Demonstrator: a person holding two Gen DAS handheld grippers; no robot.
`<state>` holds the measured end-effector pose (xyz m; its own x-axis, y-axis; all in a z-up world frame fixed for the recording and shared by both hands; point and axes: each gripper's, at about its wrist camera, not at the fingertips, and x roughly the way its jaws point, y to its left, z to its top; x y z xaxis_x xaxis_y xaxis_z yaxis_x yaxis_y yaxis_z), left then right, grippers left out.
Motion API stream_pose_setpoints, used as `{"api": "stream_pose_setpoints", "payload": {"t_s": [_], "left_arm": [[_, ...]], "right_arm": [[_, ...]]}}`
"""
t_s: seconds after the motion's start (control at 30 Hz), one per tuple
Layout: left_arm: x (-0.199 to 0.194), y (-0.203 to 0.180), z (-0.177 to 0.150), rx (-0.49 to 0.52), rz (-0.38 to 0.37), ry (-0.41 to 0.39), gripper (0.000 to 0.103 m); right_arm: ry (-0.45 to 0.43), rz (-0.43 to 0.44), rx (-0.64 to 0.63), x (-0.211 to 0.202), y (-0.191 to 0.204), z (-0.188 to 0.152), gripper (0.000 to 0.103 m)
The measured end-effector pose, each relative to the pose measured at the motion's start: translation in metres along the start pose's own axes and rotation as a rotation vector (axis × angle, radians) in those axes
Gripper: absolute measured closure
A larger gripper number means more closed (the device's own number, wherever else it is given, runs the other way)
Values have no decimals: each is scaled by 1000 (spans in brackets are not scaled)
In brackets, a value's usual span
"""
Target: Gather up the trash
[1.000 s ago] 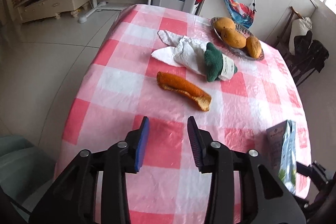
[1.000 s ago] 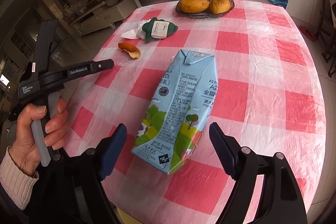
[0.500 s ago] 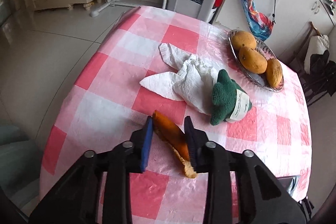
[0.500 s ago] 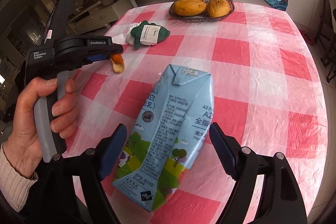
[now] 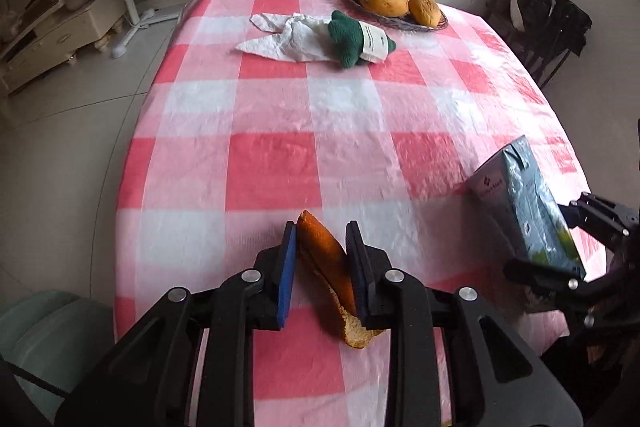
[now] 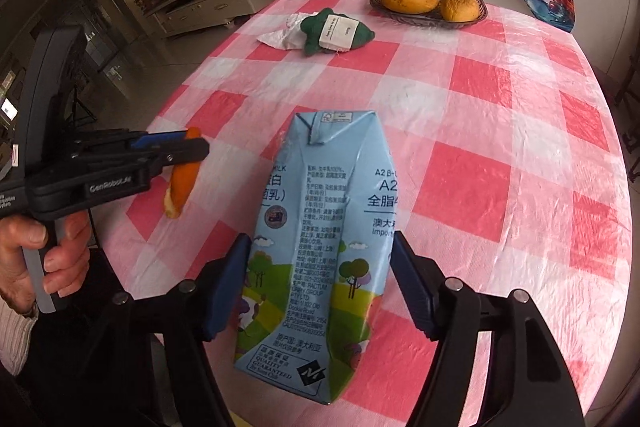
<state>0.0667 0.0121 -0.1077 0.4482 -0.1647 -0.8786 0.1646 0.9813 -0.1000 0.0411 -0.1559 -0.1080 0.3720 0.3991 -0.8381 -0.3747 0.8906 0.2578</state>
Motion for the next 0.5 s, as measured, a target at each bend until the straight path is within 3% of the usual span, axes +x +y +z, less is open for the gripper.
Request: {"api": "stream_pose_setpoints", "payload": {"t_s": [0.07, 0.2, 0.3, 0.5], "left_arm": [[-11, 4, -16, -2, 12, -20, 77], [-36, 10, -35, -27, 52, -87, 52], [-53, 10, -45, -34, 74, -142, 45], [-65, 8, -48, -18, 112, -197, 42]], "right_arm": [[-3, 0, -5, -4, 2, -6, 35], [-42, -26, -4, -12, 3, -12, 30], [-95, -39, 37, -20, 2, -13, 25], [-163, -77, 50, -26, 11, -18, 21]]}}
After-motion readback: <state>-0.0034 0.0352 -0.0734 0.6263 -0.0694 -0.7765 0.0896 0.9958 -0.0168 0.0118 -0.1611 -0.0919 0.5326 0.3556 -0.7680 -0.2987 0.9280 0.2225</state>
